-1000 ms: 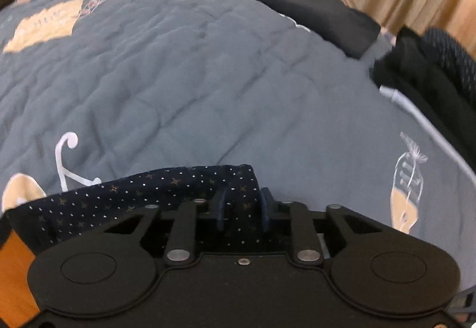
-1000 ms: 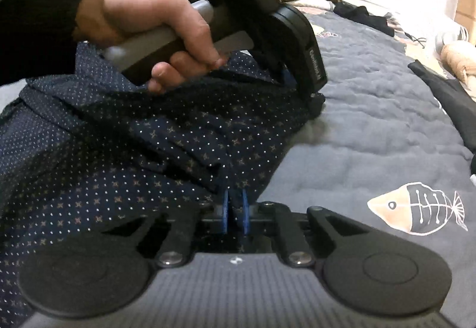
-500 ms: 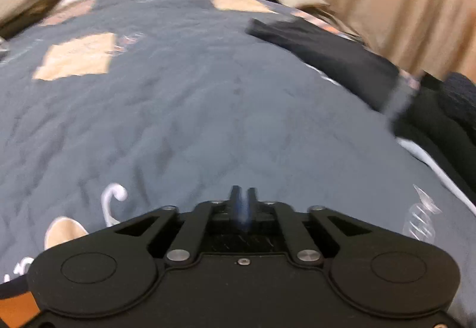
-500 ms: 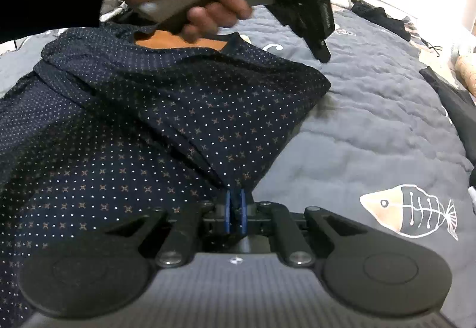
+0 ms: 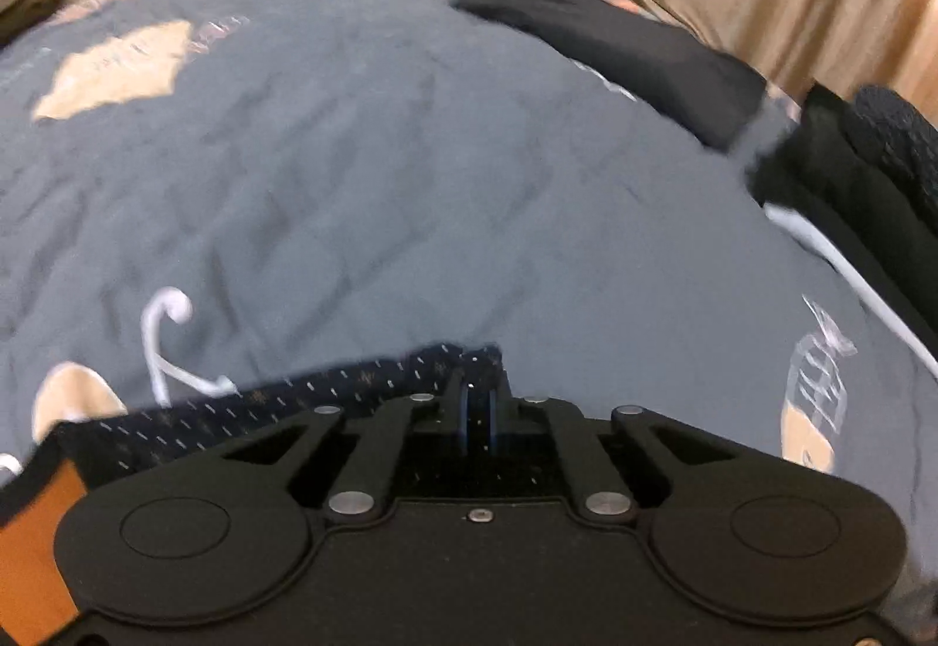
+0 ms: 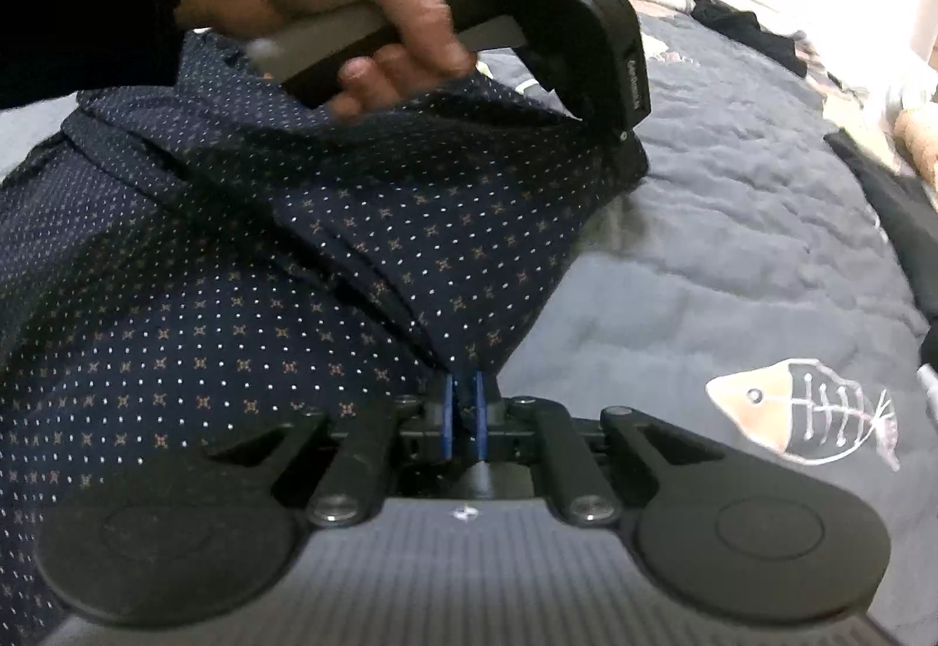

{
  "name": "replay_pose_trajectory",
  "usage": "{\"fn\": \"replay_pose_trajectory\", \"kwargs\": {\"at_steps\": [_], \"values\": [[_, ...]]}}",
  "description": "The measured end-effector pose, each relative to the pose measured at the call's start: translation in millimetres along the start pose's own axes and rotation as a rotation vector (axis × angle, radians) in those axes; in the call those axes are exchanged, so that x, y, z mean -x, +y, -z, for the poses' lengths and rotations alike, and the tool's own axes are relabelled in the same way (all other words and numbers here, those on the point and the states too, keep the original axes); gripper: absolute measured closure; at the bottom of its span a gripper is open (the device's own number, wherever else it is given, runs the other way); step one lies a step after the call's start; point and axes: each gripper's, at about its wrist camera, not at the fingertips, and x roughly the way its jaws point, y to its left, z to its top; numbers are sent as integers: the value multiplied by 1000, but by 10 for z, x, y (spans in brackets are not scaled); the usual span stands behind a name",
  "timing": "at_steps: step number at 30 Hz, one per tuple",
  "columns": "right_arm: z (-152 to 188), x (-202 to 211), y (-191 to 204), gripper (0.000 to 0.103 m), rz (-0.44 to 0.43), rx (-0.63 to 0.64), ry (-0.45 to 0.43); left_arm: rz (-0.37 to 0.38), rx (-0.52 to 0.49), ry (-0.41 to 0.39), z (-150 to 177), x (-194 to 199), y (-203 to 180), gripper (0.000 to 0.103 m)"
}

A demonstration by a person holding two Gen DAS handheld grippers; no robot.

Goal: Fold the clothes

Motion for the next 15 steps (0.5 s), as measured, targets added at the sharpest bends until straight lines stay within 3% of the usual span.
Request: {"fn": "replay_pose_trajectory", "kwargs": {"at_steps": [2,4,7,11,15], "values": [[2,11,4,96,22,22,8,-34,26,-26,-31,-12,35,97],[20,-3,18,96,30,37,22,-29,40,3,-28,-60,42,97],[47,-22,28,96,25,43,36,-32,32,-13,-8,62,17,89],[-5,35,-104,96,-13,-23,57,-31,79,-112,159,684,191,48],[-95,172,-249,93,-3,-76,51,-44,175,-205,518,1496,492,46]]}}
